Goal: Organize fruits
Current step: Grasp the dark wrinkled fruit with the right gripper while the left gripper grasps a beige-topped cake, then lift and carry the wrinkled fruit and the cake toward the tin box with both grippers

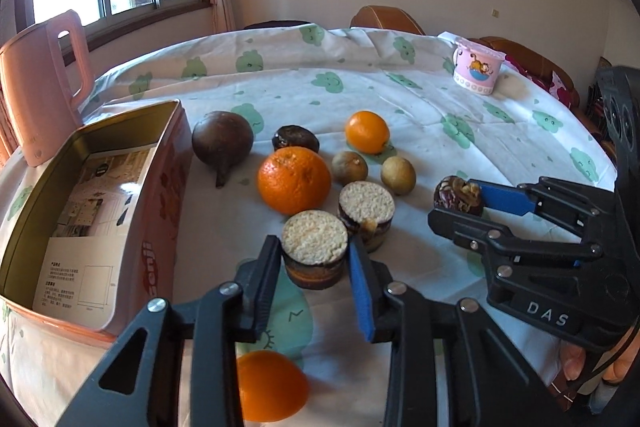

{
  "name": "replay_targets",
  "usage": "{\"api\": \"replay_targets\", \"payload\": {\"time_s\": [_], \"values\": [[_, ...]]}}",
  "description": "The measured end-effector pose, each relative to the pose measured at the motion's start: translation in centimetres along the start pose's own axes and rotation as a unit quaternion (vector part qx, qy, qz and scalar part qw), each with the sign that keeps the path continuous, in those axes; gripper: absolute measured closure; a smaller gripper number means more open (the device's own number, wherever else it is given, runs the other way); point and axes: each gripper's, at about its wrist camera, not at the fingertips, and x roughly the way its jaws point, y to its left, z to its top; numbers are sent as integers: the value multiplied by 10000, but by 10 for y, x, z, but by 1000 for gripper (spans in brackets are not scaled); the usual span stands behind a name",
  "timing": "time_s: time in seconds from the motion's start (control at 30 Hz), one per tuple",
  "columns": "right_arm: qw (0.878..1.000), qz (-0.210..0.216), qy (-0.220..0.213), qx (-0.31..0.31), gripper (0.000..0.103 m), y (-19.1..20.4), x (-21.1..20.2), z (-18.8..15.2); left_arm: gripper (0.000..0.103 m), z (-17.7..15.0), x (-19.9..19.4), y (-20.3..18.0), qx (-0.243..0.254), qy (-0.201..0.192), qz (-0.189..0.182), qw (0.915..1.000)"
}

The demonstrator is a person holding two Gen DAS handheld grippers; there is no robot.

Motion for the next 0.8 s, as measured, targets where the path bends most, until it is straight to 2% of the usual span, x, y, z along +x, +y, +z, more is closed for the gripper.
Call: {"api": "replay_targets", "payload": {"time_s": [0.17,0.5,0.8], "values": [[9997,0,-224,-10,59,1,-6,-1,68,-1,-6,3,-63,-169,-30,9998],[9984,-71,-545,-155,59,6,-14,-3,68,-4,-21,2,16,-668,144,9977],[9967,-103,-763,-247,59,10,-21,-4,68,-5,-28,2,5,-897,220,9957]]}}
